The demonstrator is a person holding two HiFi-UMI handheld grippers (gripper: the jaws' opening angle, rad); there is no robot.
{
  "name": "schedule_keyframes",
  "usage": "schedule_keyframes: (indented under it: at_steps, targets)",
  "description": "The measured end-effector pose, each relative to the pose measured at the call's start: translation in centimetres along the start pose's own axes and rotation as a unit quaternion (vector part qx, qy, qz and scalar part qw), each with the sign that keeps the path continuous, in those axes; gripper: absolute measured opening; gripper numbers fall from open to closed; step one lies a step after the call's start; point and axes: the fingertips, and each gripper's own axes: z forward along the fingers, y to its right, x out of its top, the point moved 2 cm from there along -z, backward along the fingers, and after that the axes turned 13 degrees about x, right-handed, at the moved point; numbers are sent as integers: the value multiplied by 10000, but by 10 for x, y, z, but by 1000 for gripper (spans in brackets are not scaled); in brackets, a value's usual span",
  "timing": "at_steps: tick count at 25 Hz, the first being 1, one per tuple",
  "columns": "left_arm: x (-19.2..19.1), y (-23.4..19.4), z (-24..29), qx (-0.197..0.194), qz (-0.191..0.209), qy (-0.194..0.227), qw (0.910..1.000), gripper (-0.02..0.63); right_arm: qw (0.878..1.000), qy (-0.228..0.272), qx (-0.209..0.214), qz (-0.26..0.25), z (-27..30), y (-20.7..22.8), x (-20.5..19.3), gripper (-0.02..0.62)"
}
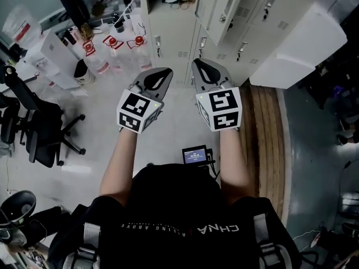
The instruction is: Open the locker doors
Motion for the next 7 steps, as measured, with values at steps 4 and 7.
schedule_keyframes:
  at_steps: [4,7]
  targets:
    - [0,0,3,-44,-62,28,10000,21,10000,11,-10,35,0,0,0,32]
    - [-1,3,4,-81,-88,32,9999,20,9999,11,-16,104,-1,1,-2,32]
